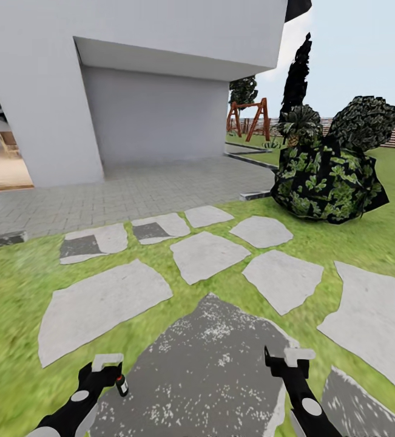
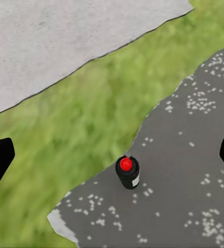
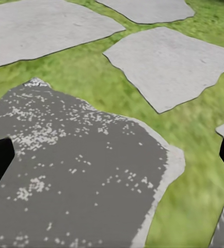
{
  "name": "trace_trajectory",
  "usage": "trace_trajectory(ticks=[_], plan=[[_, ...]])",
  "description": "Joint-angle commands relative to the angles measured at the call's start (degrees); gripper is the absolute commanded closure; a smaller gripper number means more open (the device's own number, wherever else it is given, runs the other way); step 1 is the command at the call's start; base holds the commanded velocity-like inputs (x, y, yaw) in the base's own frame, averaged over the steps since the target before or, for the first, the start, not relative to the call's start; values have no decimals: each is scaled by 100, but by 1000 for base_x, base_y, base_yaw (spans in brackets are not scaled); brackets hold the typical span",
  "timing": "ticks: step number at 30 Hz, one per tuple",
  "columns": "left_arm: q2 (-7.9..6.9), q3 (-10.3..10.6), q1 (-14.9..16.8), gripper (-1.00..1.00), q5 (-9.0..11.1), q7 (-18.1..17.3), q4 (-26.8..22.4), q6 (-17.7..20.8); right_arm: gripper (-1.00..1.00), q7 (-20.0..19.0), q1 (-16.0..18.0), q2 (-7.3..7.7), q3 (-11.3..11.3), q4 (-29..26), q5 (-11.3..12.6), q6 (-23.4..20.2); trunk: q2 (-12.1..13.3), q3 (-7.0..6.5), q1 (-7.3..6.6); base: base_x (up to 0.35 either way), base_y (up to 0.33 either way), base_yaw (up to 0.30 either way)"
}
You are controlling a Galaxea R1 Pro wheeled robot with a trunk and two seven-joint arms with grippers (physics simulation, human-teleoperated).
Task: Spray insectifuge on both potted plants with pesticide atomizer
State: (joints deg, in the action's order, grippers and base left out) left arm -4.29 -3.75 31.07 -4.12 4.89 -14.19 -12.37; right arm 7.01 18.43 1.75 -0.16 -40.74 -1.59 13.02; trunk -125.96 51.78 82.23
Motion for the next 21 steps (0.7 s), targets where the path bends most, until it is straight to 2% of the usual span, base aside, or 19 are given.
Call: trace_trajectory(ticks=[1, 21], plan=[[3, -36, 4, -100, -45, 3, 15, -44, -100, 15, 3, -2, 6, -1, -17, 14, -44, 23, 21, 0, 0, -4], [6, -31, 4, -100, -45, 3, 23, -55, -100, 19, 3, -26, -1, 3, -8, 8, -846, 389, 461, 0, 0, 0]])
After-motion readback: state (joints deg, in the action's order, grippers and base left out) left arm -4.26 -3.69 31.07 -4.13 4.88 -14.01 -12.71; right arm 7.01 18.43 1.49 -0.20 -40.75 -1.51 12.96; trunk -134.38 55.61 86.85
